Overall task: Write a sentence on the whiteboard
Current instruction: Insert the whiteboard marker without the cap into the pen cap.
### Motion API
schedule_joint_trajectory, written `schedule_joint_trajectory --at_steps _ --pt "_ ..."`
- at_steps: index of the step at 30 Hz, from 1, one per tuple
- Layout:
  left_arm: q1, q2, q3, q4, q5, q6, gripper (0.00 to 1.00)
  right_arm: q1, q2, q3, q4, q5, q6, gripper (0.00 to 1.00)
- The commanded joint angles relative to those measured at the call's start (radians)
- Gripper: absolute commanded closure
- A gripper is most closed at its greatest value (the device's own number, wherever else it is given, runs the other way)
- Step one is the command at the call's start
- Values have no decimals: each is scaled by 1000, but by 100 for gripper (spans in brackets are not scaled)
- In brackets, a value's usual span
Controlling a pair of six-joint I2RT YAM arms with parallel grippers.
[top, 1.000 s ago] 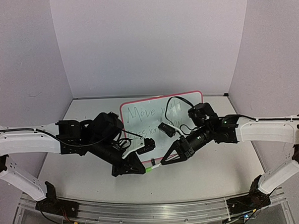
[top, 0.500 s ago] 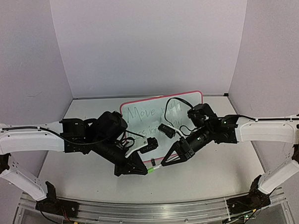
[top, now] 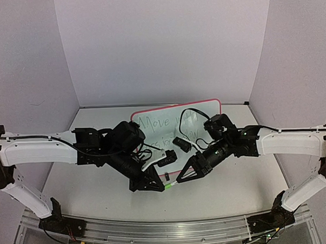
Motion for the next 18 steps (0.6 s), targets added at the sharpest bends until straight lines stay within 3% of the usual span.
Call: schedule_joint_trajectory --at_steps 1,18 --pt "-6 1 101 302 15 -17 100 49 -9 10 83 -4 -26 100" --pt "-6 29 139 402 30 -17 100 72 9 9 82 -6 -36 100"
